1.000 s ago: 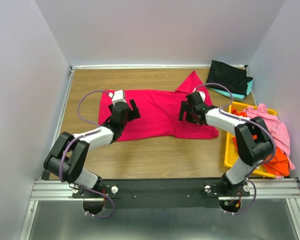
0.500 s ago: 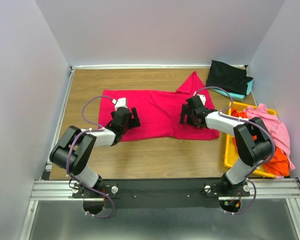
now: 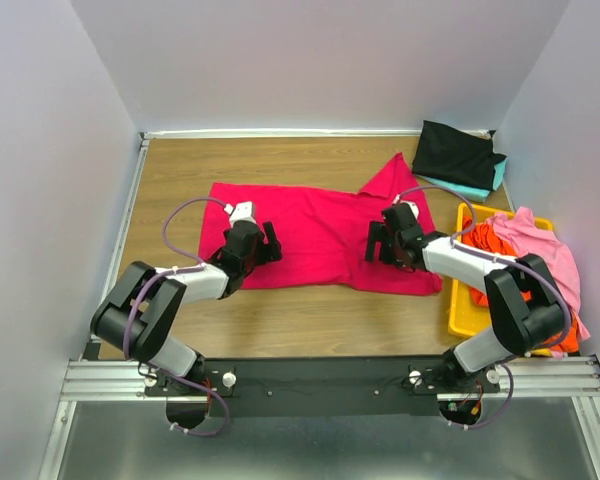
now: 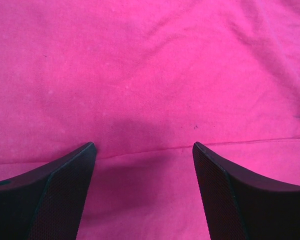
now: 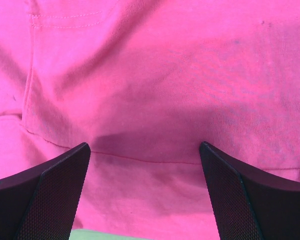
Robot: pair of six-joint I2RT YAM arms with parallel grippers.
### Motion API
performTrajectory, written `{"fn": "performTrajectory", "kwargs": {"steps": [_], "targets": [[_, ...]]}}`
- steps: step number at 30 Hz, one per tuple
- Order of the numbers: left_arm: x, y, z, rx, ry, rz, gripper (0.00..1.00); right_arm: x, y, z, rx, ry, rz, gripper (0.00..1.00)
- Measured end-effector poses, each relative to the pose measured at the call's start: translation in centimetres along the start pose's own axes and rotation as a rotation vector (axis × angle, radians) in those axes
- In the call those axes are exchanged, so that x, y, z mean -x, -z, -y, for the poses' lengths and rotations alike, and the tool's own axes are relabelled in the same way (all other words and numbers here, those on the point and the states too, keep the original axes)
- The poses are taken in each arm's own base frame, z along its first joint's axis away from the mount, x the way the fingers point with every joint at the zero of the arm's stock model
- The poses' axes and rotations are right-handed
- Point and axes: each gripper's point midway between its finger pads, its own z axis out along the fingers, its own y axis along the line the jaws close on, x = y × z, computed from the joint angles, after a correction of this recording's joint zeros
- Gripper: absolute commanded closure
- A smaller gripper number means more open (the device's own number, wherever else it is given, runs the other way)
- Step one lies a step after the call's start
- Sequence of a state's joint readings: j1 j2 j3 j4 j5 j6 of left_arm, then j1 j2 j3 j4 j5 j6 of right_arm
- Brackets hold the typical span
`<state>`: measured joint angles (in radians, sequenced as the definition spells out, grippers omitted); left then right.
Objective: Fold and stack the t-shirts
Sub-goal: Fold the tshirt
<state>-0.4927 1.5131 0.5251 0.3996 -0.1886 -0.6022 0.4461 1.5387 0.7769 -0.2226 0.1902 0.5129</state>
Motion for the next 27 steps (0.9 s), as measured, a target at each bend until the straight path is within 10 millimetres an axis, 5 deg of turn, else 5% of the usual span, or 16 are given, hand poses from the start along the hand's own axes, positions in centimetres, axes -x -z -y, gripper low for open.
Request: {"fn": "performTrajectory", "kwargs": {"steps": [5, 12, 16, 20, 25, 27], "targets": [[0.1, 1.3, 0.6, -0.007, -0.003, -0.004, 0.14, -0.6, 0.5, 0.1, 0.009, 0.001, -0.01, 0.04], [3.7, 2.7, 1.4, 0.038, -0.017, 0.093, 0.14, -1.1, 1.1, -0.1, 0.004, 0.019, -0.044, 0.04], [4.6, 2.6, 3.3, 0.043, -0.046, 0.119, 0.14, -0.4, 1.0, -1.8, 0.023, 0.044, -0.044, 0.04], [2.5, 1.3, 5.4, 0.044, -0.106, 0.076, 0.14, 0.1, 0.6, -3.6, 0.037, 0.067, -0.036, 0.04], [-2.2, -0.3, 4.5, 0.098, -0.171, -0.037, 0.14, -0.8, -0.1, -4.0, 0.01, 0.099, -0.042, 0.04], [-2.7, -0.6, 4.3, 0.114, -0.174, -0.033, 0.14, -0.8, -0.1, -4.0, 0.0, 0.101, -0.033, 0.04]]}}
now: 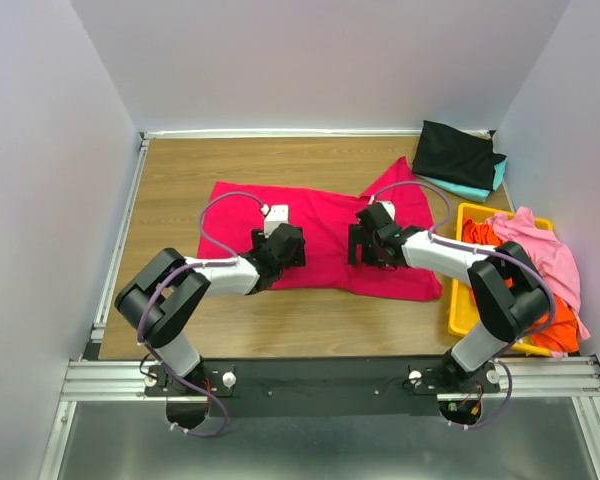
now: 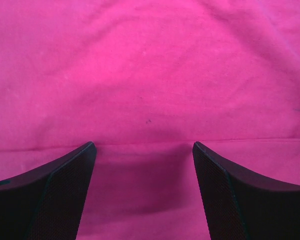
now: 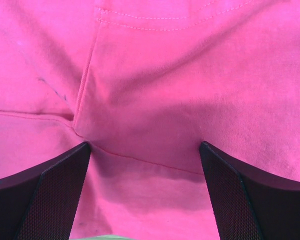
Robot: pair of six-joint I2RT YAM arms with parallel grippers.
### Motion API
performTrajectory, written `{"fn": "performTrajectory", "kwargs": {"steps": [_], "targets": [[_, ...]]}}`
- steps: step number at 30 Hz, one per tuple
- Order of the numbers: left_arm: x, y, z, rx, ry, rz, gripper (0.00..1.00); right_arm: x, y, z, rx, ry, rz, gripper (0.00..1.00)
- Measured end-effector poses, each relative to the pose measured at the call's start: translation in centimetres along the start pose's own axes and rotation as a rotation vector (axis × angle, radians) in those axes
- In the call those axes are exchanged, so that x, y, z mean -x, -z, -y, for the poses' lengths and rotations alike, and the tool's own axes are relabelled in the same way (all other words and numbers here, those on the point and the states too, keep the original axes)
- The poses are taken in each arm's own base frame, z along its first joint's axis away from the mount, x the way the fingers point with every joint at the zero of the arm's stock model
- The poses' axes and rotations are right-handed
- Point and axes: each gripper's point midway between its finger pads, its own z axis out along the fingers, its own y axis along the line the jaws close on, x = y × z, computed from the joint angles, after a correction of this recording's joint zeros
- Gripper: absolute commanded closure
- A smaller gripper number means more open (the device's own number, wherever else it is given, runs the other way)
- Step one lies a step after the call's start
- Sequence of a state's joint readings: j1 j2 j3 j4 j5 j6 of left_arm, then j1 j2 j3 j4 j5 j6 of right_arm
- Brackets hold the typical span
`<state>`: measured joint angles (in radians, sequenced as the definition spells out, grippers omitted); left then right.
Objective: Fold and stack the t-shirts
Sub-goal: Fold the tshirt
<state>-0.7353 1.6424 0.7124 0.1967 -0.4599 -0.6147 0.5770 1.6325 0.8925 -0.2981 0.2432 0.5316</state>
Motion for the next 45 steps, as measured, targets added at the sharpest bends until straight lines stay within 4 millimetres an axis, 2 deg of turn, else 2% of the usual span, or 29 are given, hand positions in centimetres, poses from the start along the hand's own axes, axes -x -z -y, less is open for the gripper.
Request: {"fn": "performTrajectory", "kwargs": {"steps": [9, 27, 37, 45], "targets": [[-0.4, 0.3, 0.1, 0.01, 0.043, 0.03, 0.14, -0.5, 0.2, 0.5, 0.001, -0.017, 0.049, 0.04], [-3.7, 3.6, 2.7, 0.016, 0.075, -0.001, 0.13, -3.5, 2.4, 1.2, 0.054, -0.029, 0.042, 0.04], [-4.3, 4.8, 2.3, 0.025, 0.105, -0.04, 0.13, -4.1, 2.7, 1.4, 0.05, -0.042, 0.025, 0.03], [-5.0, 6.3, 0.8, 0.054, 0.103, -0.085, 0.11, -3.8, 2.5, 1.7, 0.011, -0.047, 0.029, 0.02]]}}
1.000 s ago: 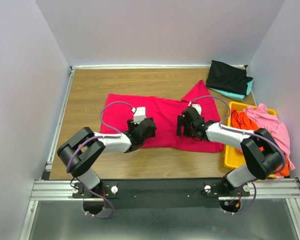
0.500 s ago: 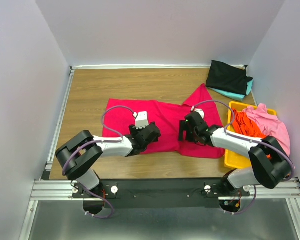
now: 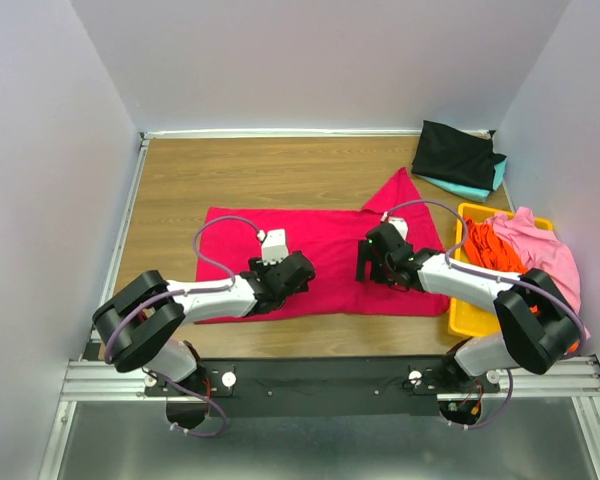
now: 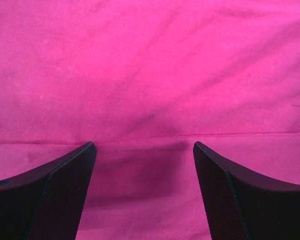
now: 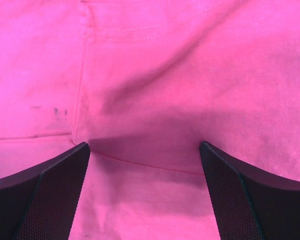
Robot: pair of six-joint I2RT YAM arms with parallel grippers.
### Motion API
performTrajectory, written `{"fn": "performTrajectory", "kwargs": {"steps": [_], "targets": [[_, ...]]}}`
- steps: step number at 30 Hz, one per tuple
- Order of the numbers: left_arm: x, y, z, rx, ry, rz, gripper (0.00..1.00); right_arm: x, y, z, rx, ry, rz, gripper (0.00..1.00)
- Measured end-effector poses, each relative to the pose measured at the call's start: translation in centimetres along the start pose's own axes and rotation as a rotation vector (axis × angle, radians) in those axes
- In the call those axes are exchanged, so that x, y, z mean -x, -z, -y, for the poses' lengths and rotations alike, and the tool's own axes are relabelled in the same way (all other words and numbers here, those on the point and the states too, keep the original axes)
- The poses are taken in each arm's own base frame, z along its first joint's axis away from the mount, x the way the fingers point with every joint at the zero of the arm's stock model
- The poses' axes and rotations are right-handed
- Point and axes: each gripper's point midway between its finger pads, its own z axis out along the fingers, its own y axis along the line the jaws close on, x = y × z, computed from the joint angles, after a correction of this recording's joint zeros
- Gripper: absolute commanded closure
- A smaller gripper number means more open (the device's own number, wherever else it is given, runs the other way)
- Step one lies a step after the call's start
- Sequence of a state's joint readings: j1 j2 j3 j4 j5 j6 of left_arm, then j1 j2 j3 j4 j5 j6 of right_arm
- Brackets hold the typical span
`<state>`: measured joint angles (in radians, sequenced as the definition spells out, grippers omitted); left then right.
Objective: Fold and stack the t-shirts
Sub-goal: Fold the tshirt
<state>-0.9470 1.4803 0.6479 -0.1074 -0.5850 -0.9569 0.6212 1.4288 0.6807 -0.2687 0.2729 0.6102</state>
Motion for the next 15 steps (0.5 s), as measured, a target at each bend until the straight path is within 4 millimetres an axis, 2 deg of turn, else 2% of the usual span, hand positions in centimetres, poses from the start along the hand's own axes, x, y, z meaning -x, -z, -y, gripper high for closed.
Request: {"fn": "performTrajectory", "kwargs": {"steps": [5, 8, 10, 11, 12, 13, 15], "targets": [[0.2, 0.9, -0.7, 0.016, -0.033, -0.01, 0.08, -0.2, 0.3, 0.4, -0.015, 0.005, -0.01, 0.0], [2.7, 1.8, 0.6, -0.02, -0.04, 0.034, 0.07, 0.4, 0.8, 0.3, -0.023, 0.01, -0.015, 0.0], [5.7, 2.6, 2.2, -0.067, -0.024, 0.094, 0.07, 1.9, 1.4, -0.4, -0.015, 0.011, 0.007, 0.0], [7.9, 3.0, 2.7, -0.093, -0.003, 0.137, 0.07, 3.8, 2.0, -1.2, -0.005, 0.006, 0.048, 0.0], [9.3, 3.2, 2.9, -0.104, 0.012, 0.166, 0.07, 5.2, 2.4, -1.7, 0.002, 0.003, 0.08, 0.0], [11.9, 3.5, 2.8, -0.118, 0.041, 0.216, 0.07, 6.8, 2.9, -2.3, 0.013, -0.004, 0.117, 0.0], [16.8, 3.5, 0.7, -0.088, 0.1, 0.314, 0.07, 11.7, 4.2, -3.8, 0.028, -0.02, 0.216, 0.0]]}}
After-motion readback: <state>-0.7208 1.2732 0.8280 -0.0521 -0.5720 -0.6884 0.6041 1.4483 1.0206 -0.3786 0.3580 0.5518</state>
